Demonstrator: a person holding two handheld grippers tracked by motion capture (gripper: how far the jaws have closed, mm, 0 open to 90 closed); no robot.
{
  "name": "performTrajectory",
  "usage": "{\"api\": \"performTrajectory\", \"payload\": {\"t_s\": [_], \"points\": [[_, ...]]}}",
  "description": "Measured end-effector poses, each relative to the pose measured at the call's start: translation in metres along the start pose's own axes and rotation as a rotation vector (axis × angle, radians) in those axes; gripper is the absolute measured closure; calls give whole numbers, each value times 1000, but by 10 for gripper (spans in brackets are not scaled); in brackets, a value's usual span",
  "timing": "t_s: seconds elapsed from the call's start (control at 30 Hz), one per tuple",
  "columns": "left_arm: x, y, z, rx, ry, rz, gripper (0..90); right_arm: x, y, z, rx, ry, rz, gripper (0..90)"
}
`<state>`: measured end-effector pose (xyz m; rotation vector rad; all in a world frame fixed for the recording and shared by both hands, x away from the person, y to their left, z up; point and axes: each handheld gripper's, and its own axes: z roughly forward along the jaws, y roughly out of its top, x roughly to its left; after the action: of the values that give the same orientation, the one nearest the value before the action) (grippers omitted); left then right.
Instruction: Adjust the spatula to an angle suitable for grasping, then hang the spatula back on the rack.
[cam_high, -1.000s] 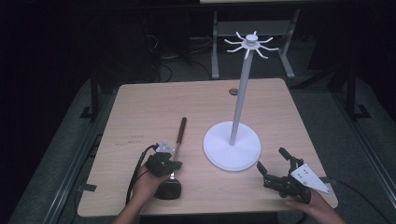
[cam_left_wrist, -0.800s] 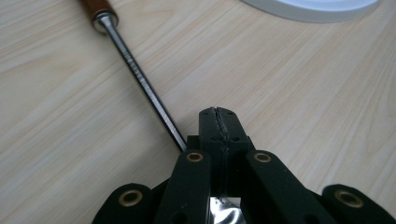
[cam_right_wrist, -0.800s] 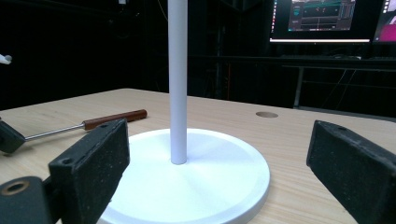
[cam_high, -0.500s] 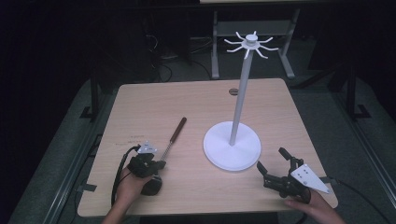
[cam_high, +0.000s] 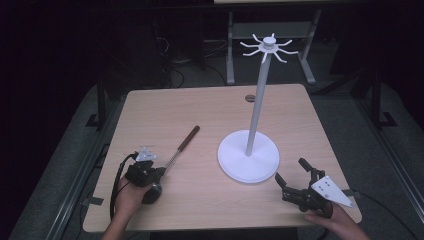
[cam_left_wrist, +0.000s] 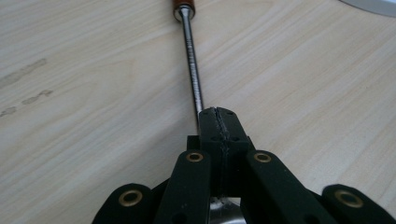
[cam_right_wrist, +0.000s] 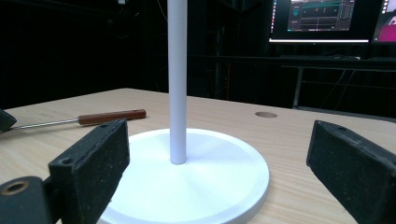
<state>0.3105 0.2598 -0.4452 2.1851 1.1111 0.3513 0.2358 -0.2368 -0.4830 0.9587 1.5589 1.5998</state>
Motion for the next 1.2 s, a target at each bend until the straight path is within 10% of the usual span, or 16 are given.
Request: {"api": "performTrajectory", "payload": {"t_s": [0.53,1.2], "points": [[5,29,-3,38,-39,-2,830,0,0,0,1,-1,-1,55],[25,102,20,207,-61,23,739,0,0,0,0,-1,-2,55]]}}
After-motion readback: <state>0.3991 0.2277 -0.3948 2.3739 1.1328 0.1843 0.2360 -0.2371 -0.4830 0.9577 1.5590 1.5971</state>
